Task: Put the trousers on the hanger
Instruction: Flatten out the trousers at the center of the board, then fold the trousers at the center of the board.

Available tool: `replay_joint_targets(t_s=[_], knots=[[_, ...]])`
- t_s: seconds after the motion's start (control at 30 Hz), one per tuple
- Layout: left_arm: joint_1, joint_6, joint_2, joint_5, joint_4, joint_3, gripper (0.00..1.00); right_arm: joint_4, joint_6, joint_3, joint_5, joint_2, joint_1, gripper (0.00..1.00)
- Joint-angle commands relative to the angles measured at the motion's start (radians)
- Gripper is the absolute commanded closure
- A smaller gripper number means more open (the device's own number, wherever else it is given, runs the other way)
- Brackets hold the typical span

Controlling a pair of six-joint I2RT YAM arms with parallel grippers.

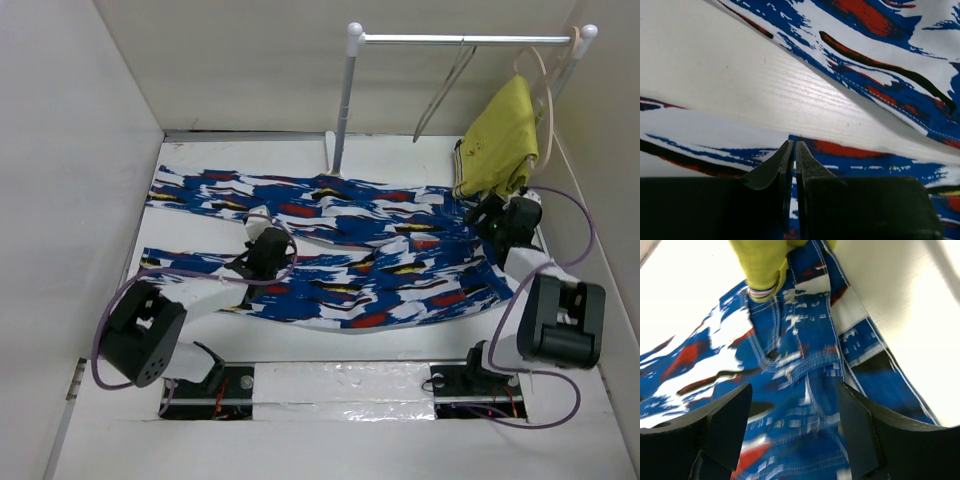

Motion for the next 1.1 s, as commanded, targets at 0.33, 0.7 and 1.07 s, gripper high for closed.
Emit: replay_joint_targets(t_s=[0.33, 0.7, 1.07], knots=[[-0.066, 0.052, -0.394, 0.199, 0.202, -0.165, 0.95, -0.428, 0.077, -0.345, 0.196, -0.699, -0.200, 1.00], [-0.212, 0.084, -0.564, 0.059, 0.144, -0.174, 0.94, -0.562, 0.125, -0.355, 0.197, -0.699, -0.277, 0.30], [-0.244, 0.080, -0.578, 0.020, 0.143, -0.180, 0.93, -0.553, 0.137, -0.342, 0.160, -0.625, -0.277, 0.34]])
